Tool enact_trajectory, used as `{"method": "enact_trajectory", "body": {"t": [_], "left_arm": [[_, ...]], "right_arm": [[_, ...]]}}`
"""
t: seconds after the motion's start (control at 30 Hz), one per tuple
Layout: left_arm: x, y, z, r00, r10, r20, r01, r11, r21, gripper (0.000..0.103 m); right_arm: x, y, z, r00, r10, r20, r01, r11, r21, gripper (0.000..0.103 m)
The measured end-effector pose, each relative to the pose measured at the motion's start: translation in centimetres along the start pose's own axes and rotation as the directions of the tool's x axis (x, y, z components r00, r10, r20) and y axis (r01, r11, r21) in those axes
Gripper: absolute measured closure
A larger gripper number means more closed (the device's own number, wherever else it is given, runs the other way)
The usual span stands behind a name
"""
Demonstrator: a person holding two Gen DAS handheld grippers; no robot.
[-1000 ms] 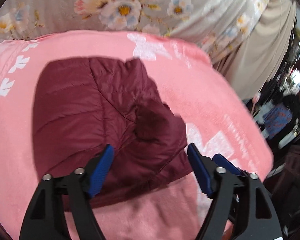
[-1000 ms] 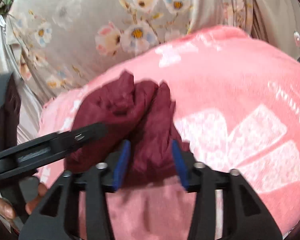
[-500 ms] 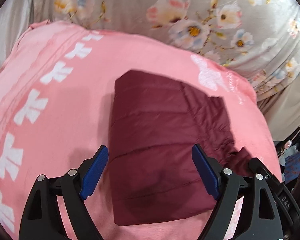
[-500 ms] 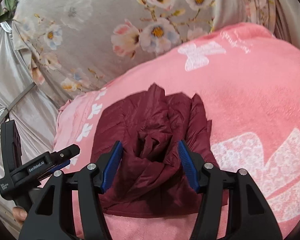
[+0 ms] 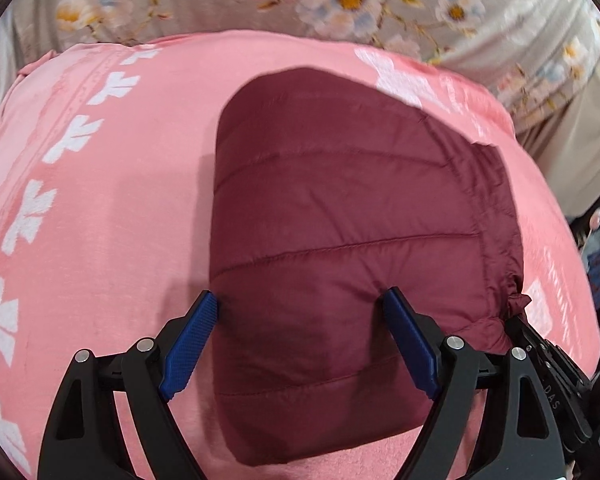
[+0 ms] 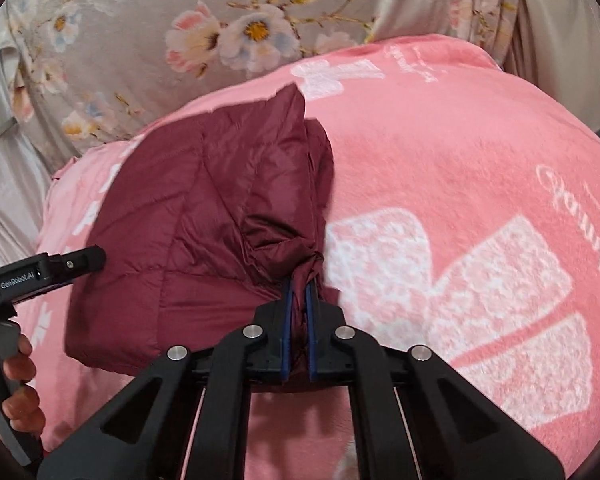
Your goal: Fold large clothes
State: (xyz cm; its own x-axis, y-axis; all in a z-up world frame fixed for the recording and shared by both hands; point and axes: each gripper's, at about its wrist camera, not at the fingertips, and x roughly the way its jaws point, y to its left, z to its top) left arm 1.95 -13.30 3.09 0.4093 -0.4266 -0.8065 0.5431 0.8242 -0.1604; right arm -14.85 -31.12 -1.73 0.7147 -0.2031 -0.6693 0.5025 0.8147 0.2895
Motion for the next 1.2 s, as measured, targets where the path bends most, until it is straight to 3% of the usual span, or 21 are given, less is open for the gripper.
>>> {"method": "enact_trajectory", "body": {"t": [0.23, 0.63, 0.9, 1.0, 1.03, 1.07, 1.1, 1.13, 1.2], "left_arm": [[1.9, -1.7, -0.6, 0.997, 0.08, 0.003, -0.08, 0.994, 0.078, 0.016], [4.4, -1.4, -1.3, 0.994, 0.113, 0.001, -0.112, 0.991, 0.079, 0.011], [4.8, -2.0, -2.1, 0.989, 0.143, 0.046, -0.147, 0.984, 0.105, 0.01], [4.4, -1.6, -1.9, 0.992, 0.121, 0.029, -0.123, 0.987, 0.106, 0.01], [4.1, -1.3, -1.7, 0.994, 0.106, 0.006, -0.106, 0.989, 0.1, 0.011], [3.5, -0.8, -1.3, 0.997, 0.076, -0.026, -0.074, 0.994, 0.08, 0.018], [2.7, -0.2, -0.8, 0.998, 0.054, -0.041, -0.052, 0.997, 0.06, 0.027], [2.0, 0.4, -0.4, 0.999, 0.027, -0.044, -0.025, 0.999, 0.047, 0.03], [-0.1, 1.7, 0.9, 0.999, -0.042, -0.018, 0.042, 0.999, 0.008, 0.031]], "right_arm": [[2.4, -0.8, -0.9, 0.999, -0.006, -0.045, 0.007, 1.0, 0.012, 0.098], [3.2, -0.5, -1.4, 0.999, -0.031, -0.029, 0.031, 1.0, -0.005, 0.097], [3.3, -0.8, -1.6, 0.999, -0.024, -0.031, 0.024, 1.0, 0.003, 0.098], [3.3, -1.1, -1.8, 1.0, -0.001, -0.03, 0.002, 1.0, 0.023, 0.097], [3.1, -1.2, -1.8, 0.999, -0.005, -0.033, 0.006, 1.0, 0.024, 0.092], [2.7, -1.3, -1.7, 0.999, -0.036, -0.04, 0.037, 0.999, 0.016, 0.075], [2.1, -1.3, -1.6, 0.996, -0.082, -0.044, 0.082, 0.997, 0.006, 0.066], [1.1, -1.4, -1.2, 0.994, -0.101, -0.034, 0.101, 0.995, 0.003, 0.064], [-1.3, -1.7, -0.1, 0.998, -0.06, 0.012, 0.059, 0.998, 0.03, 0.064]]}}
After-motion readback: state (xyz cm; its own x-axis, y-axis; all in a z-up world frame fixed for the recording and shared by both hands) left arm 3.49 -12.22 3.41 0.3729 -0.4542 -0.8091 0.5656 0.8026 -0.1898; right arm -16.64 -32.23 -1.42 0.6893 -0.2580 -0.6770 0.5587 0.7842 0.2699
